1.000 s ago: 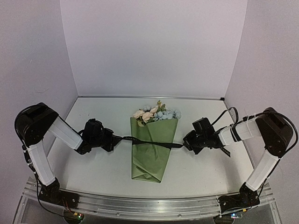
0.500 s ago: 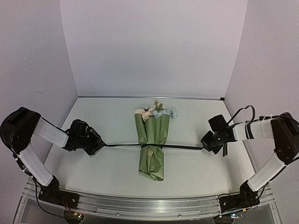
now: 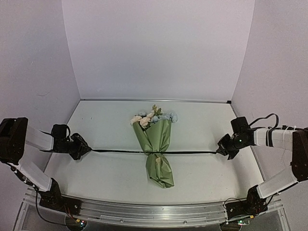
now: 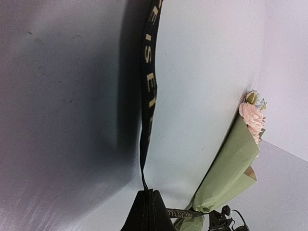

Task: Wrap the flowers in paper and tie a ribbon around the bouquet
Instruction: Tie the ribbon around the folded bouquet.

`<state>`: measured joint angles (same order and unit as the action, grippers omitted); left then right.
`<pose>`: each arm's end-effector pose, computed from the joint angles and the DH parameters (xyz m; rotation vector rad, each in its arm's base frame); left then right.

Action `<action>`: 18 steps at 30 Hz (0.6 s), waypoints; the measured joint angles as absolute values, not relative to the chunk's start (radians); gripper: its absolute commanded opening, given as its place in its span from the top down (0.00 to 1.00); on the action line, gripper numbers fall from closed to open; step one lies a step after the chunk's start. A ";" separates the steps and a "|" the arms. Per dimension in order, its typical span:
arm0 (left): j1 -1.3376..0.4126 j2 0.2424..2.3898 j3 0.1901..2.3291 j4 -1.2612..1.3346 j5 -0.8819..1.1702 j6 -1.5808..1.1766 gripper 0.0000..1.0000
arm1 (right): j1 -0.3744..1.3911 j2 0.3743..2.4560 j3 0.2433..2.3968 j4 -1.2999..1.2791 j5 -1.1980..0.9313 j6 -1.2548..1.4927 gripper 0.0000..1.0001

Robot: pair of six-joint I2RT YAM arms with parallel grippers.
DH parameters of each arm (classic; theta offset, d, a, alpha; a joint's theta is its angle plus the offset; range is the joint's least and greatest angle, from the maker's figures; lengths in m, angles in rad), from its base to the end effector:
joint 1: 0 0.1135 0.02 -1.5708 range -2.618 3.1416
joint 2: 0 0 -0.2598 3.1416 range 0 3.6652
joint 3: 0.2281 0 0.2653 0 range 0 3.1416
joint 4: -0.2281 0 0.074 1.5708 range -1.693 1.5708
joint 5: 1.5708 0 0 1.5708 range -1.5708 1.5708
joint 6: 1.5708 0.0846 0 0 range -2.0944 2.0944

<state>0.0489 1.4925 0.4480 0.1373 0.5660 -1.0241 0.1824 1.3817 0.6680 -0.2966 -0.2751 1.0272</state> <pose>0.2728 -0.0321 0.0646 -1.1069 2.3718 -1.0895 0.2795 0.0749 0.1132 1.0215 2.5384 0.7588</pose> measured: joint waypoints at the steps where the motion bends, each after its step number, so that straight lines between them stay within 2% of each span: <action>1: 0.060 1.493 0.448 0.131 0.580 -1.020 1.00 | 0.177 1.374 0.665 -0.304 -0.289 1.025 1.00; 15: 0.107 1.492 0.455 0.070 0.689 -0.950 1.00 | 0.114 1.307 0.604 -0.387 -0.372 0.981 1.00; 17: 0.100 1.492 0.464 0.050 0.687 -0.933 0.99 | 0.114 1.294 0.604 -0.407 -0.366 0.968 0.88; 18: 0.097 1.492 0.471 0.039 0.687 -0.921 0.93 | 0.114 1.287 0.604 -0.418 -0.364 0.960 0.82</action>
